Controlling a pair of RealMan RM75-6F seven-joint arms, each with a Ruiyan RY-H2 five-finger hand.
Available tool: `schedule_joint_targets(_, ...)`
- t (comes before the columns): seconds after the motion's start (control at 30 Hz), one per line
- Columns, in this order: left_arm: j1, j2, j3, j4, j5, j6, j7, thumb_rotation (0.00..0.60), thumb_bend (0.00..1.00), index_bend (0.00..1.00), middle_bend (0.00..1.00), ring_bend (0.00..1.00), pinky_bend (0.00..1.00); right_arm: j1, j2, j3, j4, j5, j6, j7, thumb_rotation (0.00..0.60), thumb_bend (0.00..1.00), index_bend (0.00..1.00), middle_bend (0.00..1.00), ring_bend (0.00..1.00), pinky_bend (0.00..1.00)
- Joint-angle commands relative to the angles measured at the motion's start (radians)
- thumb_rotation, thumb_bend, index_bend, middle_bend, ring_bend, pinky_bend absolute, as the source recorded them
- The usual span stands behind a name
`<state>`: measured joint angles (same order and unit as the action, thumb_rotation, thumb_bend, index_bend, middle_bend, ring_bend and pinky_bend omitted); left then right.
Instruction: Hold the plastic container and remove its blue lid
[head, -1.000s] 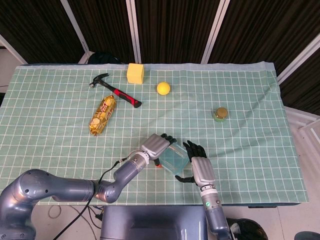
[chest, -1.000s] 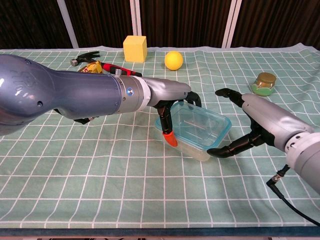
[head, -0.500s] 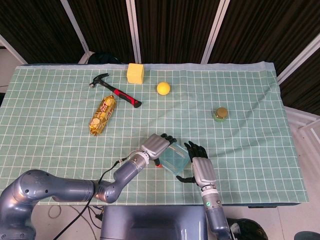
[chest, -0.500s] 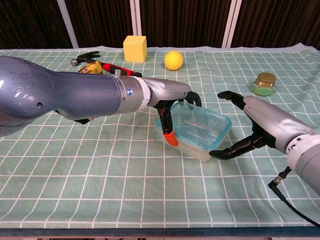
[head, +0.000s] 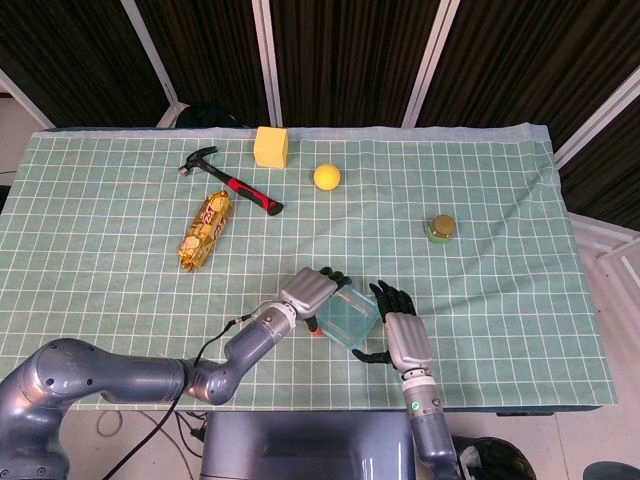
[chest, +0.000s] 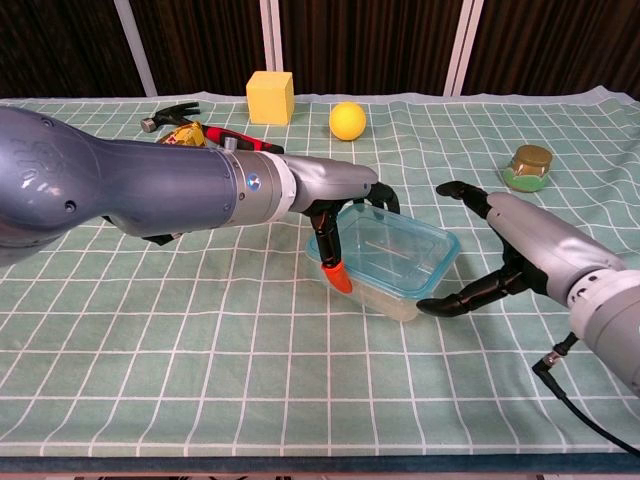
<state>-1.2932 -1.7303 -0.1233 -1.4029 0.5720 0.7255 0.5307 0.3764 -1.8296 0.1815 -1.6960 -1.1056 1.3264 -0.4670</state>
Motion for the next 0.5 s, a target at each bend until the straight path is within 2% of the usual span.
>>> schedule_joint_targets(0.03, -0.002, 0.000, 0.001, 0.001, 0.000, -0.002, 0.000, 0.600, 0.11, 0.30, 0.31, 0.31, 0.43, 0.000, -0.001, 0.004, 0.003, -0.002, 0.003, 0.004, 0.600, 0.19, 0.00, 0.00, 0.00, 0.00)
schedule_joint_targets(0.5, -0.007, -0.004, 0.010, 0.007, -0.003, -0.001, 0.007, 0.600, 0.11, 0.30, 0.32, 0.31, 0.44, -0.006, -0.007, 0.025, -0.021, 0.034, 0.002, 0.033, 0.600, 0.19, 0.00, 0.00, 0.00, 0.00)
